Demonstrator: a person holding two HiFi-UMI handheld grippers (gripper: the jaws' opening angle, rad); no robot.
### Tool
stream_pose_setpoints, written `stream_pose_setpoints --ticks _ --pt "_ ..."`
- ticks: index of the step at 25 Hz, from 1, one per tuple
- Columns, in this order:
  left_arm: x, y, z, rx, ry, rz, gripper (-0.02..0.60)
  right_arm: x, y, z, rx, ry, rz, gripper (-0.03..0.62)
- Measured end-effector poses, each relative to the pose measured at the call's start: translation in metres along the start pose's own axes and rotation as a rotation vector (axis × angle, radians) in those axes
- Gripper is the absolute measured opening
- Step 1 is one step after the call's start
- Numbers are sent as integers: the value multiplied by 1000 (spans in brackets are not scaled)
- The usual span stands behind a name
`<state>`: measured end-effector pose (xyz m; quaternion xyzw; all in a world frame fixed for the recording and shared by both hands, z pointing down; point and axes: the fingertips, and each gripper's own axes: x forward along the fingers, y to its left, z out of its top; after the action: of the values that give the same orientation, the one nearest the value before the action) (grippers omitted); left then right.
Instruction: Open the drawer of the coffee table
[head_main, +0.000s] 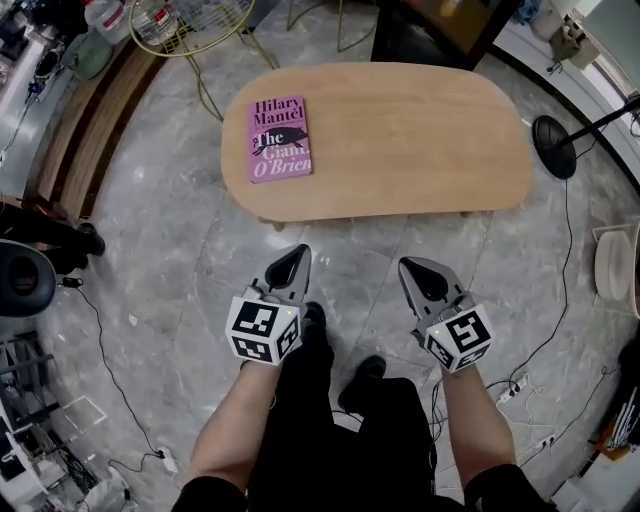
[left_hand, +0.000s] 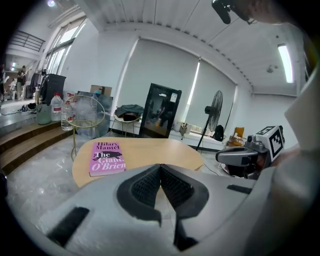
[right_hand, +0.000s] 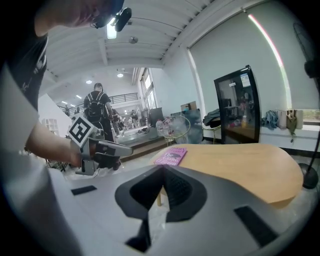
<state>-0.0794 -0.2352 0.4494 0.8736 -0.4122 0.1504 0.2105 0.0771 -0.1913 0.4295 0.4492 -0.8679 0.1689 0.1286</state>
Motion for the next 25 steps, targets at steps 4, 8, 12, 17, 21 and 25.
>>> stream_pose_setpoints --ticks 4,8,12,17,21,25 --pt "21 1 -28 38 -12 -10 1 16 -9 -40 12 -9 -4 6" --pt "37 6 -62 113 -9 -32 0 33 -15 -77 -17 -27 -3 8" --pt "67 35 -104 148 8 -28 0 70 -39 -111 -24 -61 -17 9" --pt "88 63 -132 108 -12 -19 0 105 -46 -146 0 -93 22 17" --pt "100 78 -146 157 -35 14 2 124 -55 -174 -28 -84 22 26" --pt "109 87 -149 190 -84 49 2 131 -74 -190 -61 -93 -2 26"
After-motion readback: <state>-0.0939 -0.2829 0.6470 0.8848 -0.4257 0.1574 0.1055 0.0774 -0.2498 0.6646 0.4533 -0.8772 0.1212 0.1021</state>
